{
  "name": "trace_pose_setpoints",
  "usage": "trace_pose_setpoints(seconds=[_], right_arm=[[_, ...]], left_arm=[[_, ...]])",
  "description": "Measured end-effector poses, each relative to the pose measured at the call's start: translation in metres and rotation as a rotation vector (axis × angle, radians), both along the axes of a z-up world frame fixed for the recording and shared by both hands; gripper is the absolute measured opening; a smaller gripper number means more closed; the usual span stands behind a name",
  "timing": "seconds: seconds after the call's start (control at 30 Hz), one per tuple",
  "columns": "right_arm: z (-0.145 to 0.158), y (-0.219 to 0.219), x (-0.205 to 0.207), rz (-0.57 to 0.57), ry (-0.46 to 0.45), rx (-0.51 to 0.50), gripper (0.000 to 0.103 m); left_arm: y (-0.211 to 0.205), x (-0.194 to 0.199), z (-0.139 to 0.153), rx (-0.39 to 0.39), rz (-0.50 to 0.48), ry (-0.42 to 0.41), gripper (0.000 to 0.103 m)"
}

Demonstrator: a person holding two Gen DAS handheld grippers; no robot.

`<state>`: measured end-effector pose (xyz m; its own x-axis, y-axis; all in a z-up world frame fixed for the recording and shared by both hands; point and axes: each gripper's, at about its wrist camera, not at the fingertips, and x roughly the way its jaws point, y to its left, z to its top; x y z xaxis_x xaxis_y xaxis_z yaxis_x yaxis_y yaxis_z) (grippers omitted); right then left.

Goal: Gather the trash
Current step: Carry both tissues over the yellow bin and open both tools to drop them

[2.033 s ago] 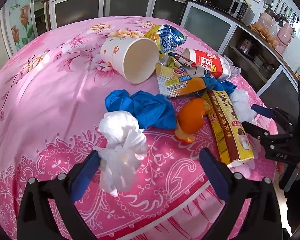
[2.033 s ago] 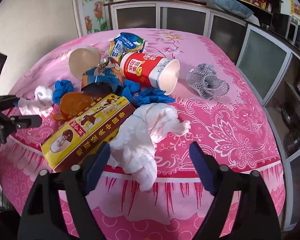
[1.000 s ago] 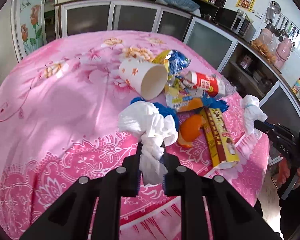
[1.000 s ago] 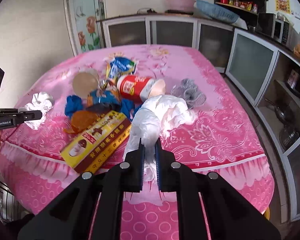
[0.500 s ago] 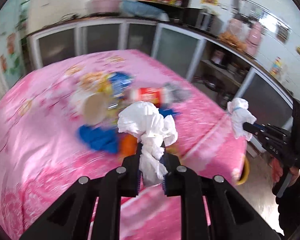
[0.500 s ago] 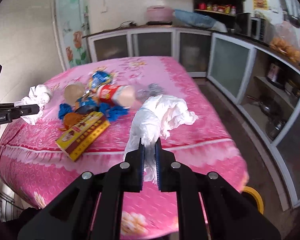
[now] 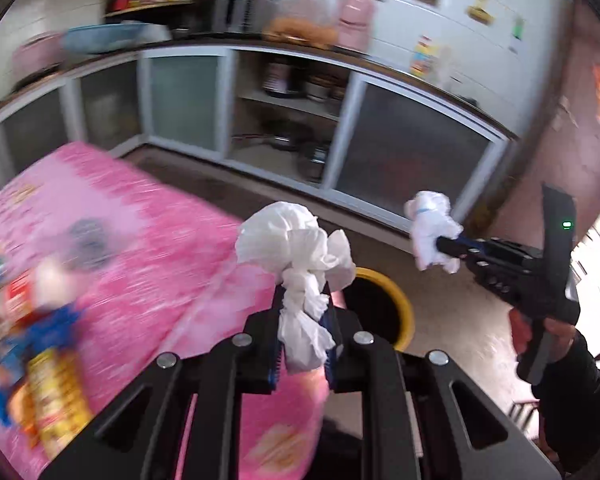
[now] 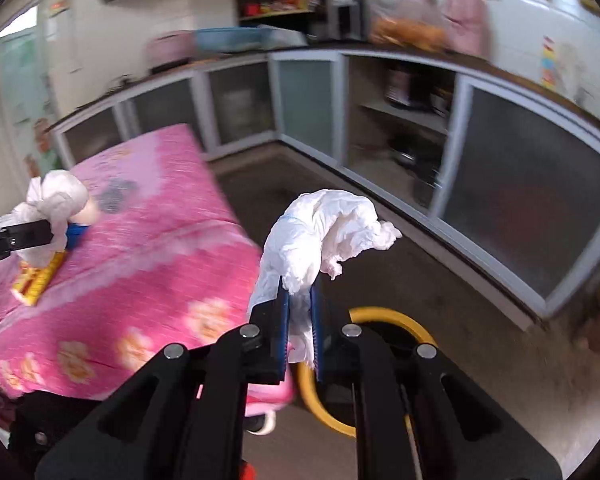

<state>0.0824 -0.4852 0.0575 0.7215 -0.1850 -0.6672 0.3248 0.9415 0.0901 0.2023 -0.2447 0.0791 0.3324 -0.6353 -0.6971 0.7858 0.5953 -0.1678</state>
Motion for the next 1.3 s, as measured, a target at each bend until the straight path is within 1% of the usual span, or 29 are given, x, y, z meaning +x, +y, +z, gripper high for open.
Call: trace_pose_setpoints(seconds=[0.07, 0.1, 0.17, 0.23, 0.33, 0.4, 0.53, 0.67, 0.8, 0.9, 0.97, 1.0, 1.03, 1.07, 1.1, 1.13, 1.17, 1.23, 1.3], right_arm=[[-0.014, -0.018, -0.007, -0.042, 0.015, 0.02, 0.009], [-0.019, -0.024, -0.01, -0.058, 0.021, 0.028, 0.009], [-0.036, -0.039, -0.014, -0.095, 0.04, 0.053, 0.009], [-0.053, -0.052, -0.017, -0.121, 0.058, 0.078, 0.009], [-0.077, -0.067, -0.019, -0.147, 0.085, 0.113, 0.009], [-0.093, -0.076, -0.022, -0.161, 0.098, 0.146, 0.009], [-0.127, -0.094, -0.016, -0.195, 0.137, 0.194, 0.01], [-0.154, -0.107, -0.009, -0.226, 0.187, 0.222, 0.01], [-0.176, -0.116, -0.005, -0.242, 0.233, 0.238, 0.01], [-0.19, -0.122, -0.006, -0.252, 0.256, 0.255, 0.01], [-0.198, -0.126, -0.004, -0.25, 0.272, 0.285, 0.012], [-0.2, -0.128, -0.003, -0.257, 0.281, 0.289, 0.016], [-0.203, -0.128, -0.002, -0.258, 0.293, 0.287, 0.02], [-0.205, -0.13, -0.003, -0.262, 0.298, 0.284, 0.034], [-0.206, -0.131, -0.005, -0.276, 0.298, 0.279, 0.058], [-0.206, -0.132, -0.01, -0.29, 0.285, 0.284, 0.067], [-0.205, -0.134, -0.015, -0.307, 0.278, 0.292, 0.07], [-0.203, -0.135, -0.026, -0.338, 0.287, 0.293, 0.07], [-0.194, -0.132, -0.04, -0.369, 0.267, 0.251, 0.07]], left_arm=[[-0.039, -0.005, -0.01, 0.012, -0.069, 0.008, 0.015], [-0.052, -0.007, -0.013, 0.016, -0.089, 0.009, 0.015], [-0.091, -0.009, -0.026, 0.032, -0.139, 0.026, 0.015], [-0.116, -0.008, -0.038, 0.054, -0.163, 0.047, 0.015], [-0.161, -0.009, -0.063, 0.1, -0.205, 0.079, 0.015], [-0.183, -0.009, -0.078, 0.124, -0.225, 0.089, 0.015], [-0.221, -0.004, -0.109, 0.198, -0.227, 0.106, 0.015], [-0.25, 0.003, -0.134, 0.258, -0.223, 0.128, 0.015], [-0.267, 0.011, -0.152, 0.294, -0.22, 0.144, 0.015], [-0.278, 0.013, -0.161, 0.297, -0.215, 0.172, 0.015], [-0.284, 0.016, -0.163, 0.297, -0.197, 0.175, 0.023], [-0.287, 0.018, -0.164, 0.288, -0.189, 0.18, 0.034], [-0.286, 0.019, -0.162, 0.278, -0.182, 0.188, 0.054], [-0.285, 0.021, -0.161, 0.263, -0.167, 0.2, 0.066], [-0.283, 0.022, -0.159, 0.245, -0.15, 0.209, 0.081], [-0.278, 0.022, -0.157, 0.224, -0.135, 0.221, 0.084], [-0.276, 0.024, -0.154, 0.208, -0.124, 0.233, 0.085], [-0.266, 0.024, -0.147, 0.183, -0.103, 0.239, 0.087], [-0.254, 0.025, -0.137, 0.136, -0.08, 0.251, 0.087]])
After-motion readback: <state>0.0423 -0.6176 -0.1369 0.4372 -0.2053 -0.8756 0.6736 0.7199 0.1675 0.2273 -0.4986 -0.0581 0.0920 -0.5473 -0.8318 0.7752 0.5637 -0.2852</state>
